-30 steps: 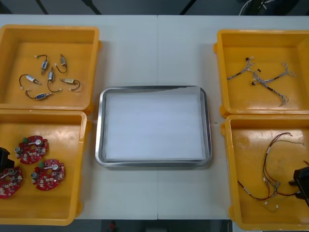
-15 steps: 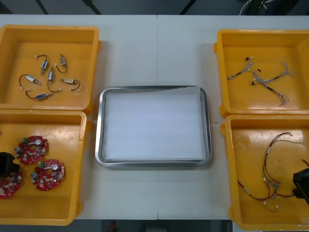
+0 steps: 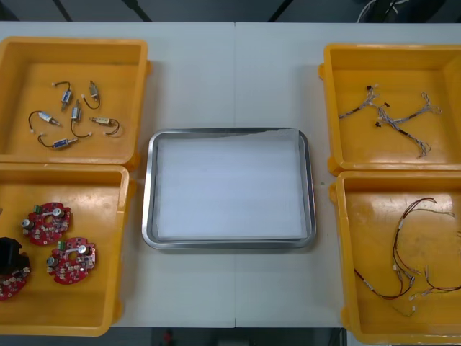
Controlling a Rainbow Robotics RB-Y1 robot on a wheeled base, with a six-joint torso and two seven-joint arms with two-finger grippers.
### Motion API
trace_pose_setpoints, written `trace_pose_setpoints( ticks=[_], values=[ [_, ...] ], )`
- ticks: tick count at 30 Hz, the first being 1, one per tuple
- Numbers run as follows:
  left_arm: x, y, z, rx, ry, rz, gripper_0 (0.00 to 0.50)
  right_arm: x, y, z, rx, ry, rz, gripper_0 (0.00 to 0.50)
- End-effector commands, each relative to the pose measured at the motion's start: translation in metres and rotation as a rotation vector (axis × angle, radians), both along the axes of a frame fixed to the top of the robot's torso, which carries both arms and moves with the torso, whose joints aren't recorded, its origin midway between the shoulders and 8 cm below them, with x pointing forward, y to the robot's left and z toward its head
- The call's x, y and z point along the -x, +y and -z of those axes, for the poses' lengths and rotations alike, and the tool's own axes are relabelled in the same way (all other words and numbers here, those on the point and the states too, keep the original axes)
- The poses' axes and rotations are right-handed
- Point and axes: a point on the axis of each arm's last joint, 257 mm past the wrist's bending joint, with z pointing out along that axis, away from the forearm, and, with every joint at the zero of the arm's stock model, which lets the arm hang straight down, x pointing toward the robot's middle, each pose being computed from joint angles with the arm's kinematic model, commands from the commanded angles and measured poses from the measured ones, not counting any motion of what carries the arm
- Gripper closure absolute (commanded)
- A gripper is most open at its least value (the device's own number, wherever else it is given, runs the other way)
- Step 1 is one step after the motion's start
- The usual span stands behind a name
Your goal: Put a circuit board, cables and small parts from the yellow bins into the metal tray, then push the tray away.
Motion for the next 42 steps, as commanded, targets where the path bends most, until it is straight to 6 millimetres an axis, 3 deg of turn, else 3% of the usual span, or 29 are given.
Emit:
trace_pose_setpoints(
  ticks=[1,2,3,4,7,10,15,21,28,36,42],
  values=[
    [-0.006,0.012,-0.012,-0.046,-0.008,0.044,0.005,-0.005,-0.005,-0.042,0.095,-0.064,-0.058,0.5],
    [-0.006,0.012,-0.012,-0.046,-0.008,0.044,0.005,-0.005,-0.005,-0.042,0.095,-0.064,-0.058,0.5],
    [-0.006,0.013,-0.012,-0.046,-0.009,0.043,0.096,-0.004,-0.005,-0.052,0.134,-0.063,-0.081,0.5],
    [-0.006,0.013,-0.011,-0.046,-0.008,0.041,0.137,-0.004,-0.006,-0.055,0.147,-0.061,-0.085,0.5],
    [-0.007,0.013,-0.012,-0.046,-0.011,0.042,0.341,-0.006,-0.005,-0.074,0.205,-0.059,-0.141,0.5],
    [-0.007,0.013,-0.012,-0.046,-0.011,0.04,0.458,-0.017,-0.002,-0.087,0.244,-0.078,-0.232,0.5],
    [-0.007,0.013,-0.012,-0.044,-0.011,0.036,0.5,-0.027,-0.004,-0.102,0.319,-0.082,-0.382,0.5],
    [-0.014,0.014,-0.019,-0.054,-0.024,0.041,0.5,-0.03,-0.006,-0.117,0.382,-0.062,-0.554,0.5],
    [-0.026,0.02,-0.039,-0.085,-0.05,0.061,0.5,-0.028,0.006,-0.127,0.404,-0.054,-0.782,0.5],
    [-0.026,0.022,-0.07,-0.113,-0.017,0.066,0.5,-0.039,0.039,-0.142,0.436,-0.098,-1.108,0.5],
    [-0.024,0.013,-0.094,-0.088,0.009,0.063,0.5,-0.049,0.065,-0.154,0.497,-0.132,-1.328,0.5]
  ],
)
